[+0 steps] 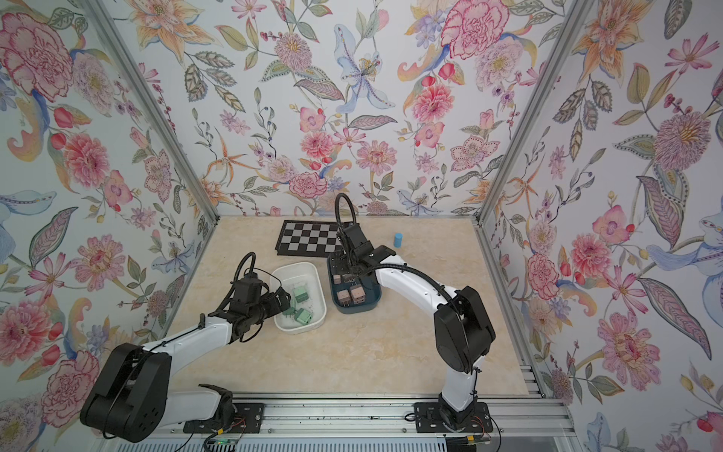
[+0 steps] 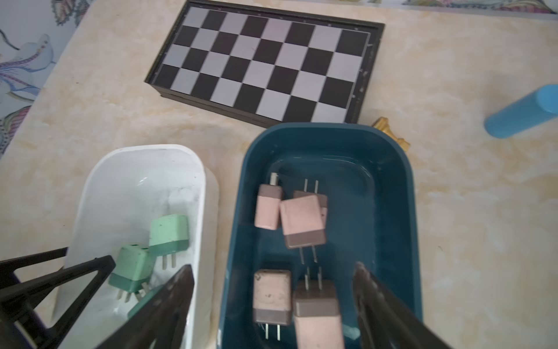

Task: Place the plugs by color into the storage box
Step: Move the storage box to the center of the board, then reset both arms

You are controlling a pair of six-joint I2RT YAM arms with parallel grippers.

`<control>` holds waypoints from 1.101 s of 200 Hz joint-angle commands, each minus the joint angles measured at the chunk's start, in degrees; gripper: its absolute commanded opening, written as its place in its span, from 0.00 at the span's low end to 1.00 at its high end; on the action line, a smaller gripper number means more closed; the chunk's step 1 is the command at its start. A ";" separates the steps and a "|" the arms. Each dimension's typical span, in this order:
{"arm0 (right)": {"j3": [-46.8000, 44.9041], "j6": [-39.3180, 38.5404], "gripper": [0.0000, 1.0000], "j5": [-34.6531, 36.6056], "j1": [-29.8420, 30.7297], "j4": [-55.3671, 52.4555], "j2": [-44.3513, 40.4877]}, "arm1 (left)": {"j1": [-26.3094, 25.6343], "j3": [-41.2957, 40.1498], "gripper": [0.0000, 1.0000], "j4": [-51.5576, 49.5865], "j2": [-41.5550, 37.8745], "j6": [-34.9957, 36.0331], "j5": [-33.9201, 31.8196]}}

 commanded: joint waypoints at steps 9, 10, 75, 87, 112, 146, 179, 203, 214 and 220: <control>-9.67 -2.05 0.84 -2.74 -6.00 0.30 -4.67 | -5.07 6.78 1.00 7.79 7.77 -2.26 -1.01; -9.89 -2.13 0.84 -2.81 -6.22 0.30 -4.82 | -5.24 7.06 0.99 7.85 8.11 -2.24 -0.98; -22.52 -4.66 0.84 -6.84 -17.45 1.45 -13.61 | -11.60 18.90 1.00 9.05 21.63 -2.99 -1.44; -23.16 -5.31 0.84 -7.26 -18.92 1.57 -14.47 | -11.49 18.22 0.99 8.84 20.92 -3.32 -2.50; -25.00 -6.29 0.85 -7.86 -21.81 3.51 -15.86 | -10.92 17.45 0.99 4.48 16.54 -0.43 -7.26; -28.82 -7.17 0.87 -8.54 -26.22 9.40 -15.92 | -7.46 15.30 0.99 -1.04 5.04 4.78 -16.36; -32.41 -7.65 0.87 -8.08 -29.46 15.06 -15.59 | 0.17 9.73 0.99 -1.13 -7.10 10.16 -20.44; -36.54 -9.96 0.88 -5.70 -30.64 21.78 -16.88 | 4.00 5.70 0.99 0.49 -11.87 15.56 -25.14; -38.53 -11.53 0.89 -3.67 -31.03 25.40 -17.09 | 4.05 2.36 0.99 5.10 -13.53 18.96 -29.07; -38.12 -11.73 0.89 -5.06 -32.06 25.23 -16.89 | 4.06 0.50 0.99 7.78 -14.34 20.94 -31.24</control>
